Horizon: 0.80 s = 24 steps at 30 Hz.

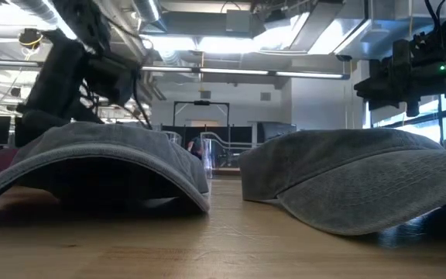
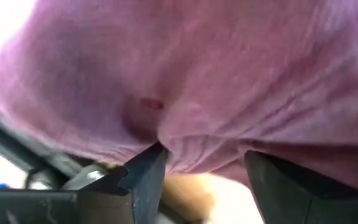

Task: Pick & Place hat
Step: Put the dark red cap into the left transparent bin

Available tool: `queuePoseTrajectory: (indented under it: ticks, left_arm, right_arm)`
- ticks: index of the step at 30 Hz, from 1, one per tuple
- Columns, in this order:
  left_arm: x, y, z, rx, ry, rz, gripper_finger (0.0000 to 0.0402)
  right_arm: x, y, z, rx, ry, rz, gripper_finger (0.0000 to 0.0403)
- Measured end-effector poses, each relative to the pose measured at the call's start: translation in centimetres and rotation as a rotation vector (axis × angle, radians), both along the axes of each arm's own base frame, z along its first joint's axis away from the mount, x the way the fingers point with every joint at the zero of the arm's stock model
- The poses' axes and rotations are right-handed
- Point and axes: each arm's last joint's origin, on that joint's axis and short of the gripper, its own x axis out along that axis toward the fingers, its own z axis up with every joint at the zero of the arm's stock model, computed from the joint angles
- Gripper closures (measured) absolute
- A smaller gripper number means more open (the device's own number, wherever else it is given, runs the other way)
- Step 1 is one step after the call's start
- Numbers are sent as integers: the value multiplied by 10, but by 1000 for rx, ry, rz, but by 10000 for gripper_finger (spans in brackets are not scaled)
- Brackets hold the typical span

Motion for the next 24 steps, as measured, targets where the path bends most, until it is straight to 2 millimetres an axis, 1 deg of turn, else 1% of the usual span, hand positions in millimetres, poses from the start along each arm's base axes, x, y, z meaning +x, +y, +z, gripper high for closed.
queuePoseTrajectory:
  ticks: [4,7,11,16,21,24]
  left_arm:
    - [-1,1,-16,-96,-12,31,198]
    - [0,0,-19,-112,7,30,209]
    - [0,1,-20,-125,-4,-16,232]
    - [1,1,-20,-127,-16,-38,276]
    - [1,1,-21,-139,-12,-147,326]
    - [0,1,-21,-134,-8,-156,357]
  right_arm:
    - [0,0,0,0,0,0,297]
    - [0,0,0,0,1,0,297]
    - [0,0,0,-3,4,0,297]
    - [0,0,0,-4,5,0,297]
    - [0,0,0,-28,26,-2,297]
    - [0,0,0,-43,39,-3,297]
